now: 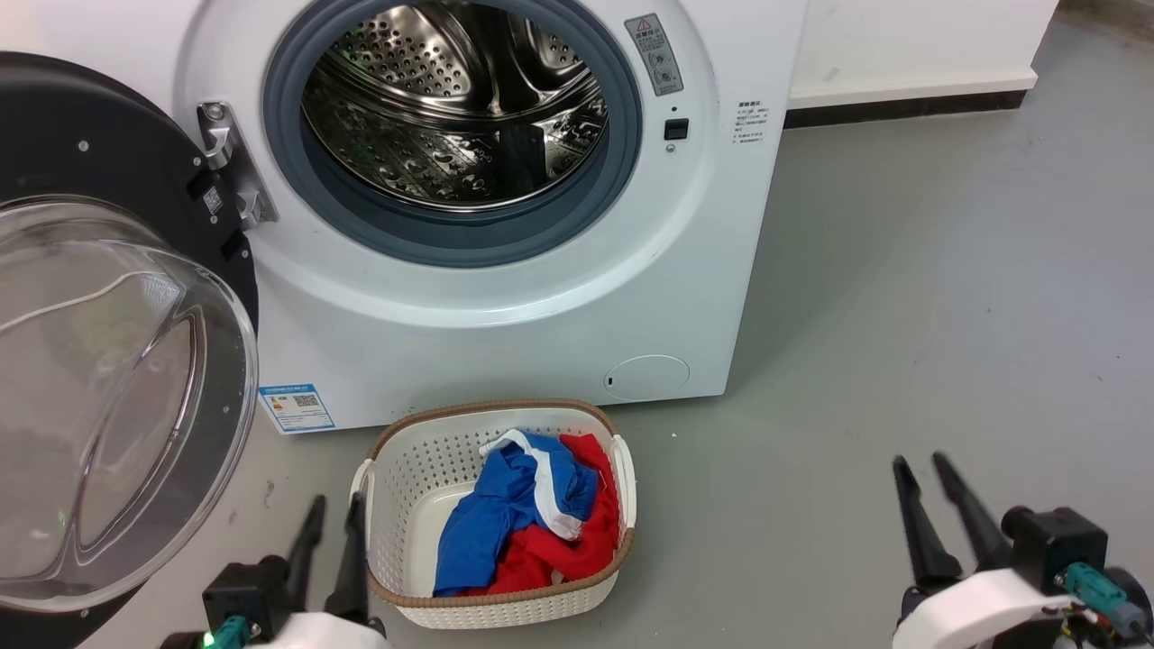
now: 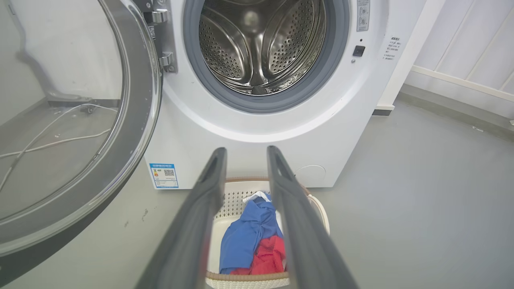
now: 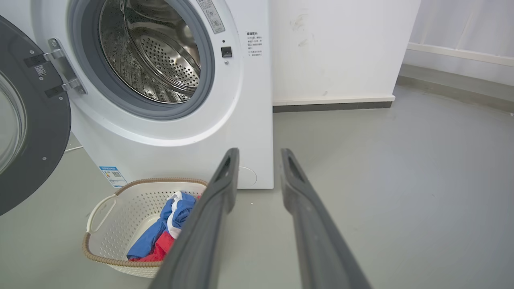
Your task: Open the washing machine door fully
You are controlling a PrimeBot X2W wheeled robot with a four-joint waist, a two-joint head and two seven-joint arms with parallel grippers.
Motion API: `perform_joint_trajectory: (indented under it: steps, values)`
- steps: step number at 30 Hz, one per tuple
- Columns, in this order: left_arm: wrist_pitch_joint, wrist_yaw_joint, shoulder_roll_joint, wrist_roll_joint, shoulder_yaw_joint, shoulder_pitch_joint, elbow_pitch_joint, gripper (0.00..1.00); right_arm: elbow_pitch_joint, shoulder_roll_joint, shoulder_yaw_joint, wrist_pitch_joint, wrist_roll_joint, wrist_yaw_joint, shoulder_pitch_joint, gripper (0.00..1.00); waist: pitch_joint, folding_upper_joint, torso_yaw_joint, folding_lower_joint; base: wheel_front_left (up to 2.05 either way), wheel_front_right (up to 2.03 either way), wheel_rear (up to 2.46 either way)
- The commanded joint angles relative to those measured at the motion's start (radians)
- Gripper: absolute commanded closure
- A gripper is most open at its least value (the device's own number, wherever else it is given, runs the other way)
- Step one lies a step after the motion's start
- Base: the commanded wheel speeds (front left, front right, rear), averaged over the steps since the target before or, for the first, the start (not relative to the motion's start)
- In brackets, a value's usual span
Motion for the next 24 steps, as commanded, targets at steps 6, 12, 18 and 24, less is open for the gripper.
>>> perform_joint_trajectory:
  steps: [6,12,18,24]
  values:
    - [0.026,-0.008,-0.006,-0.078,0.014,-0.007,0.024,1.0,0.022,0.0,-0.006,0.013,0.089,0.0,0.001,1.0,0.0,0.0,0.004,0.0,0.0,0.0,0.0]
    - [0.052,-0.018,-0.011,-0.188,0.026,-0.019,0.025,1.0,0.033,0.001,-0.014,0.03,0.21,0.0,-0.012,1.0,0.001,0.0,0.009,0.0,0.0,0.0,0.0]
    - [0.074,-0.027,-0.015,-0.29,0.037,-0.029,0.027,1.0,0.043,0.001,-0.021,0.045,0.322,0.0,-0.024,1.0,0.001,0.0,0.014,0.0,0.0,0.0,0.0]
    - [0.097,-0.036,-0.019,-0.385,0.048,-0.04,0.029,1.0,0.052,0.002,-0.028,0.059,0.427,0.0,-0.035,1.0,0.002,0.0,0.019,0.0,0.0,0.0,0.0]
